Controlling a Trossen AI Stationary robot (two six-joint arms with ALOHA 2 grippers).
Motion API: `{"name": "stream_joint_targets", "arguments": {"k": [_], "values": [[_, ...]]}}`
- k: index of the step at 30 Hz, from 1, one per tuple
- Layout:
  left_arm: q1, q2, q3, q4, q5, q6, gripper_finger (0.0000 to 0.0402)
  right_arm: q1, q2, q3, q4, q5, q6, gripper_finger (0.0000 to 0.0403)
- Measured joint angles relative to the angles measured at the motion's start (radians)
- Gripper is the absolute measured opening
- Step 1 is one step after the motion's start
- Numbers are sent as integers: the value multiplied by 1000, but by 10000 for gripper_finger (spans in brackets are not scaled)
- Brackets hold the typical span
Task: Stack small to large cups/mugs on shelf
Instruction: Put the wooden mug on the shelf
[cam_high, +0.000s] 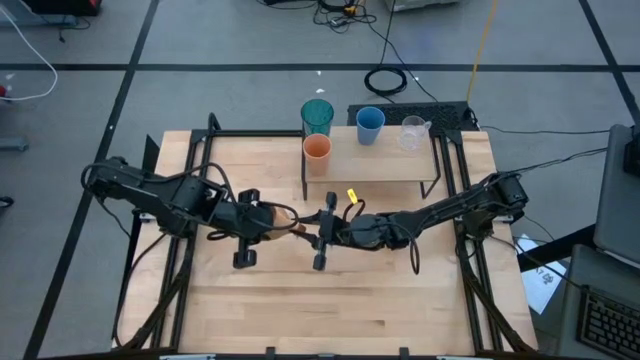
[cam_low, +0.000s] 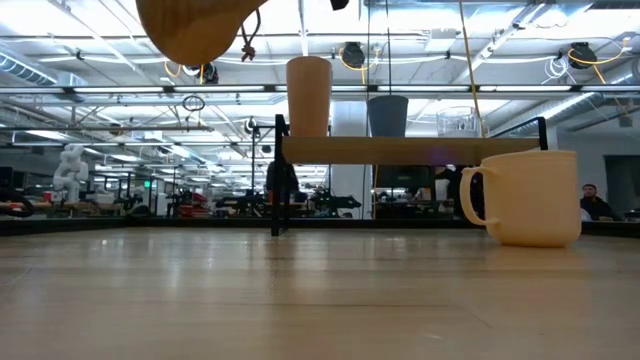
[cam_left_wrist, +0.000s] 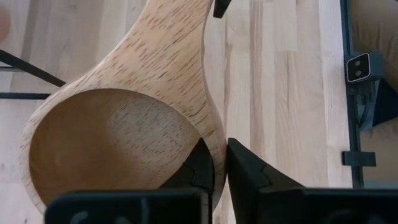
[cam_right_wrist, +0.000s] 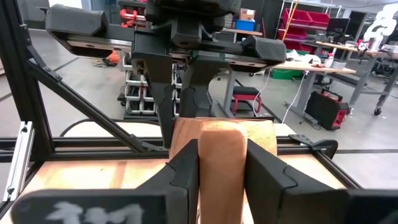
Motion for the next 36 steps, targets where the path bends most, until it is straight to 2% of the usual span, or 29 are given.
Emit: {"name": "stream_joint_targets", "arguments": {"k": [12,19,24,30,36], "values": [[-2,0,0,14,-30,50,86,0,0,-2,-16,0,1,83],[-11,0,0,61,-62,88,154,1,0,-2,-18,1,2,83],[-11,-10,0,67,-90,75,193,1,-11,-2,-79,4,9,83],[-16,-59,0,79,-155,59,202,15,-59,-2,-214,4,45,83],[-34,-117,0,81,-282,58,202,40,-136,-2,-373,5,91,83]]}}
